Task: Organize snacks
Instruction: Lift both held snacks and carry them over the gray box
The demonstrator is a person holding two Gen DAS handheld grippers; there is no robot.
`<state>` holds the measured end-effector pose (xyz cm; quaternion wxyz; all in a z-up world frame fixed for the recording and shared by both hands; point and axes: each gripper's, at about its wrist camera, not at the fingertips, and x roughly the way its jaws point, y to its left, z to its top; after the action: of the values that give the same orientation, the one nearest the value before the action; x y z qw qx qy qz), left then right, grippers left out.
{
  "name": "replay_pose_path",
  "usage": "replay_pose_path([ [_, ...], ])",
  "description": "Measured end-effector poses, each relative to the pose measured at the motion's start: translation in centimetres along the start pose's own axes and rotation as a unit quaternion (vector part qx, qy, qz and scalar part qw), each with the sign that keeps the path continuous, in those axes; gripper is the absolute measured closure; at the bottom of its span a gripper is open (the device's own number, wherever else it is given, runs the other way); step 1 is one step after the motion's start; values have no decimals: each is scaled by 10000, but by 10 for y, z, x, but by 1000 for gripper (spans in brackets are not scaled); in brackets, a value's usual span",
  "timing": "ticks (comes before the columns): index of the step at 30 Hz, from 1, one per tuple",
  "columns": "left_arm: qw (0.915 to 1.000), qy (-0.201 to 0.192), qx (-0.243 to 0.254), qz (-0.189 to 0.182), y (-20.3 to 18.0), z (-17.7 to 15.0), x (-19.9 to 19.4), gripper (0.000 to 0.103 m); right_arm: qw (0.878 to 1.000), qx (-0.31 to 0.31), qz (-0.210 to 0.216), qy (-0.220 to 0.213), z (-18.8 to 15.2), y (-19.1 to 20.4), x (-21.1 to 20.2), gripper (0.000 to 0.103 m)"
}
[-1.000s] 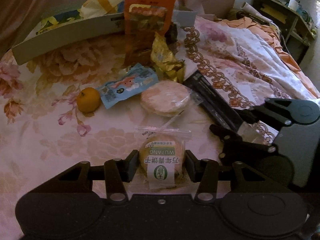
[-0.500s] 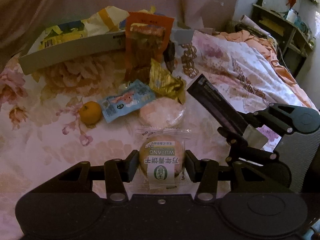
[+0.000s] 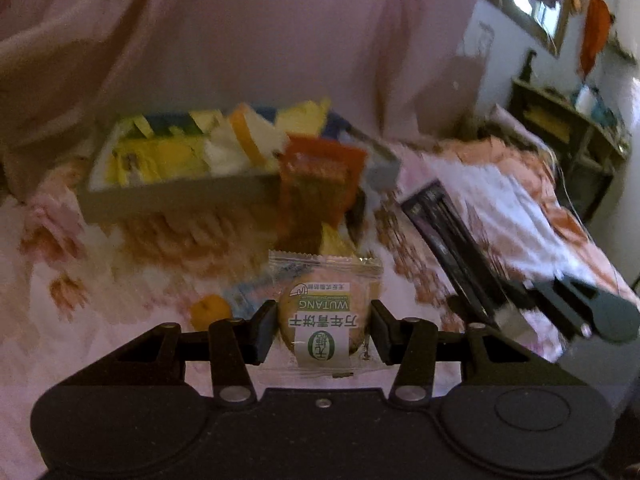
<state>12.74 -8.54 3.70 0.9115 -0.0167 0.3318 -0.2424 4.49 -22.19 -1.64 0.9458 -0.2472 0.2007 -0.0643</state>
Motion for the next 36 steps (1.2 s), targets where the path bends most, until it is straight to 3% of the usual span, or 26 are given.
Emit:
replay_pose_path([
  [13, 9956, -544, -363, 675, 57, 54, -3, 52, 9963, 36, -53, -856, 34, -3, 10, 72],
  [22, 9918, -736, -390, 967, 89, 102, 30, 52, 9910, 179, -33, -1326, 84, -18, 60, 72],
  [27, 9918, -672, -446, 995, 105, 115, 59, 52, 9915, 273, 257, -1247, 112, -33, 102, 72],
  [33, 9920, -587, -521, 987, 117, 119, 92, 52, 9922, 565, 842, -729, 127, -48, 145, 72],
  [36, 9921, -502, -555, 1010, 119, 121, 106, 52, 9942, 482, 792, -539, 125, -49, 163, 72],
])
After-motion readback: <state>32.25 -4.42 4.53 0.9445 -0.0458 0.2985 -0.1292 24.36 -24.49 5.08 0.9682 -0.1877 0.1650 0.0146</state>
